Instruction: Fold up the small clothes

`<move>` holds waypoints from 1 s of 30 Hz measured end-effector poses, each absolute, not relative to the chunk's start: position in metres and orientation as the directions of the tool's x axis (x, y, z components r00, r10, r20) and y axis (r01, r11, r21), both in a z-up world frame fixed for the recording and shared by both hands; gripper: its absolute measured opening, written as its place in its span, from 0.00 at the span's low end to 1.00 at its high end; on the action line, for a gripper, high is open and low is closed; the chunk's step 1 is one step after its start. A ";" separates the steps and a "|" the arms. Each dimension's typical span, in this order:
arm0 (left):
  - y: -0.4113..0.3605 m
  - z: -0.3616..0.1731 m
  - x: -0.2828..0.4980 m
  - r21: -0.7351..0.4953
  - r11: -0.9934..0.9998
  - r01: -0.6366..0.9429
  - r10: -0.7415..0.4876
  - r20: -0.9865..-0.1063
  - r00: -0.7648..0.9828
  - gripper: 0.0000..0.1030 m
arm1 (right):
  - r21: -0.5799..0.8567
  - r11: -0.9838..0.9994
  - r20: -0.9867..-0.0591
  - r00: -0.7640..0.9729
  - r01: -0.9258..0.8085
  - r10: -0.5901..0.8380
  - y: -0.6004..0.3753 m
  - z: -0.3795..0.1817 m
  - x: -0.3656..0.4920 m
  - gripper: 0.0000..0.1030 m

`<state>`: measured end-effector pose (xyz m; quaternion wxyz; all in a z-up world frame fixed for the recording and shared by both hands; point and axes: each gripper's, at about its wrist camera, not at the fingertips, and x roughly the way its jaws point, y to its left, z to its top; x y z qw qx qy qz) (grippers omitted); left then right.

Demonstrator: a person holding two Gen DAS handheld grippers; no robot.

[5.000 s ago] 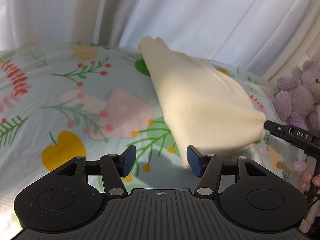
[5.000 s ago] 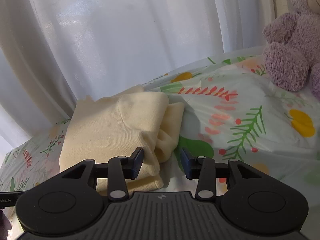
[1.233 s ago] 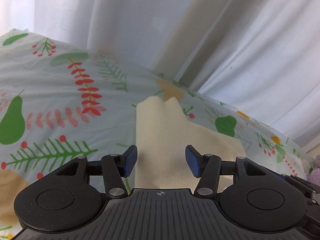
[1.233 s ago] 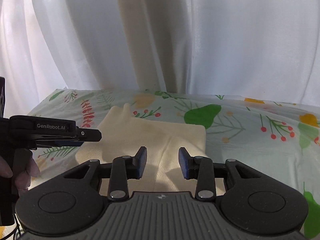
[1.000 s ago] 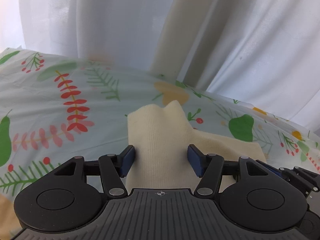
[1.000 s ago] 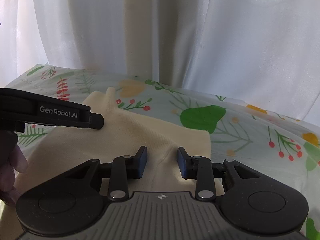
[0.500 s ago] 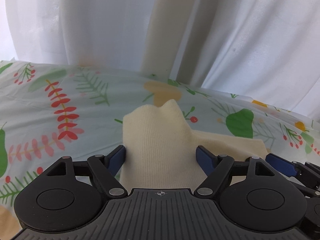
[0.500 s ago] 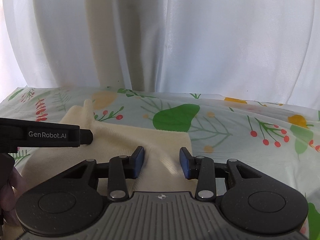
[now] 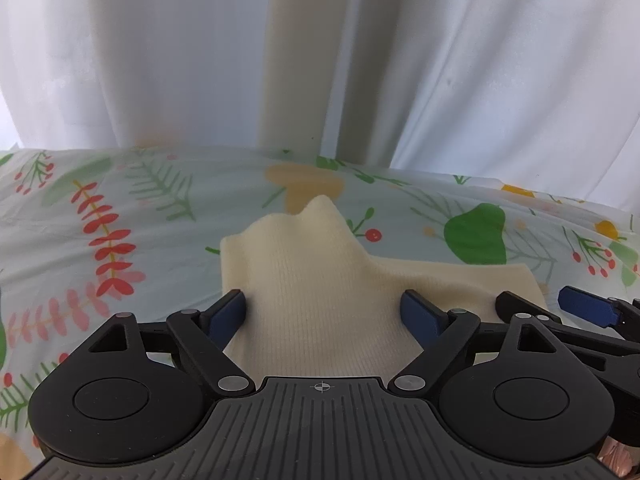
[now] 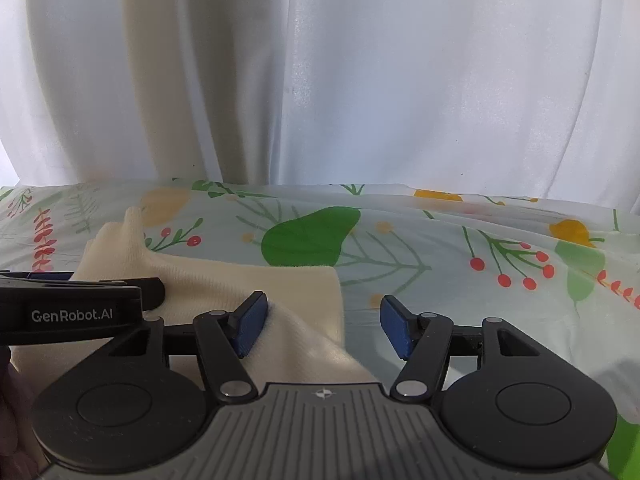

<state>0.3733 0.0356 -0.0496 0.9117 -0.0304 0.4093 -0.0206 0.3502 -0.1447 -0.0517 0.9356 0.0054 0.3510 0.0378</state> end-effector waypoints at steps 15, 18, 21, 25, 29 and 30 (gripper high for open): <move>0.094 -0.012 0.231 -0.246 0.968 0.052 -0.217 -0.715 0.665 0.83 | 0.308 0.947 -0.632 0.725 -0.089 0.273 -0.205 -0.021 0.231 0.75; 0.099 -0.021 0.185 -0.242 0.970 0.040 -0.214 -0.754 0.621 0.83 | 0.430 0.900 -0.645 0.674 -0.066 0.358 -0.222 -0.026 0.181 0.73; 0.097 -0.029 0.155 -0.246 0.969 0.037 -0.220 -0.775 0.592 0.83 | 0.469 0.879 -0.650 0.640 -0.085 0.409 -0.220 -0.031 0.155 0.57; 0.082 -0.037 0.147 -0.142 0.986 0.083 -0.163 -0.794 0.585 0.82 | 0.502 0.857 -0.660 0.590 -0.116 0.466 -0.206 -0.044 0.156 0.38; 0.069 -0.039 0.144 -0.001 0.993 0.116 -0.075 -0.773 0.630 0.81 | 0.504 0.860 -0.673 0.592 -0.071 0.443 -0.201 -0.049 0.162 0.18; 0.073 -0.040 0.146 -0.026 0.995 0.098 -0.083 -0.773 0.630 0.80 | 0.519 0.852 -0.668 0.591 -0.064 0.451 -0.203 -0.048 0.162 0.17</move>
